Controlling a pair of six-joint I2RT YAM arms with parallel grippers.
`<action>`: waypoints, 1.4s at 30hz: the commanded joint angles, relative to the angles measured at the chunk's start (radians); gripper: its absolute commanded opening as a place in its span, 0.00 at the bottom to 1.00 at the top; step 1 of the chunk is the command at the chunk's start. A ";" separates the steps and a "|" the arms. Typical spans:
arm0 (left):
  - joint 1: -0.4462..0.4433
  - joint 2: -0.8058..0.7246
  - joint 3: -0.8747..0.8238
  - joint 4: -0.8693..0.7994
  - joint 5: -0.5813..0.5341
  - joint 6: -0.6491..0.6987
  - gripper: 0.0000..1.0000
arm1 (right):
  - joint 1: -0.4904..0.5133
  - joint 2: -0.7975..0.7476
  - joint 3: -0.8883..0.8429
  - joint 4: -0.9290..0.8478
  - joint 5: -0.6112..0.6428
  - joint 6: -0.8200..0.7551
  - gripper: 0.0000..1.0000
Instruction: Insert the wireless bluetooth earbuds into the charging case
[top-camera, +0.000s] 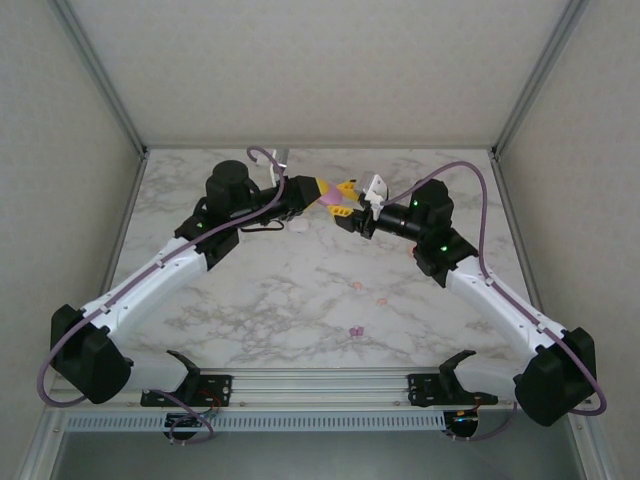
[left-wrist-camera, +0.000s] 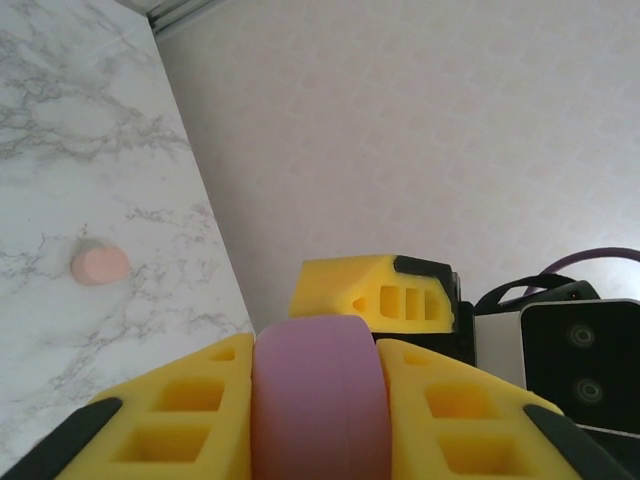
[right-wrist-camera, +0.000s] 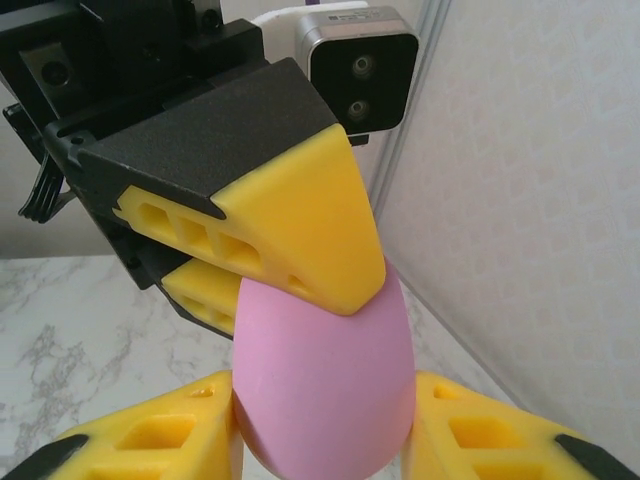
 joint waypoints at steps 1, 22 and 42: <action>-0.001 -0.036 -0.002 0.024 0.016 0.064 0.29 | 0.007 0.000 0.044 -0.040 -0.044 0.049 0.34; 0.071 -0.185 -0.042 -0.158 0.160 1.188 0.74 | -0.047 0.018 0.222 -0.299 -0.329 0.101 0.35; 0.065 -0.014 0.168 -0.381 0.385 1.281 0.58 | -0.045 0.029 0.244 -0.324 -0.334 0.046 0.36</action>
